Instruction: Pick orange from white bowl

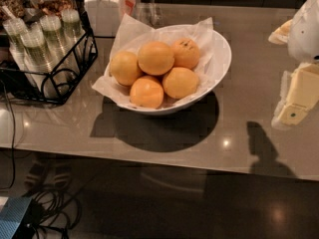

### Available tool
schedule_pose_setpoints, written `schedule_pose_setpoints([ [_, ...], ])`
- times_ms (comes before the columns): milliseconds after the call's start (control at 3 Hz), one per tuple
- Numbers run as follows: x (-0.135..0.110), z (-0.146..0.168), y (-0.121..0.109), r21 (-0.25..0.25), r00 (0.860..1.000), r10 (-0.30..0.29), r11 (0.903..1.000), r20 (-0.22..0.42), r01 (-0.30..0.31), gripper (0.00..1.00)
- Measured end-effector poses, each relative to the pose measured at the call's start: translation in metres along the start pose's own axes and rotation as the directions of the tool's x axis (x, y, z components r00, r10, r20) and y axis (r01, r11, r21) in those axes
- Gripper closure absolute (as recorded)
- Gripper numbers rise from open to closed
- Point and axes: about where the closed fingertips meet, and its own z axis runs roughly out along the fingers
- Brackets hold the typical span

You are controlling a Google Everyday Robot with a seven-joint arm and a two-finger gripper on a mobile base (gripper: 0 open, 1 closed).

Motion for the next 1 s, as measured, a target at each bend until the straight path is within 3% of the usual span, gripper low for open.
schedule_pose_setpoints([
  [667, -0.011, -0.005, -0.008, 0.015, 0.999, -0.026, 0.9996, 0.037, 0.025, 0.0],
  [1000, -0.039, -0.008, -0.023, 0.012, 0.99, -0.095, 0.9955, 0.102, 0.094, 0.0],
])
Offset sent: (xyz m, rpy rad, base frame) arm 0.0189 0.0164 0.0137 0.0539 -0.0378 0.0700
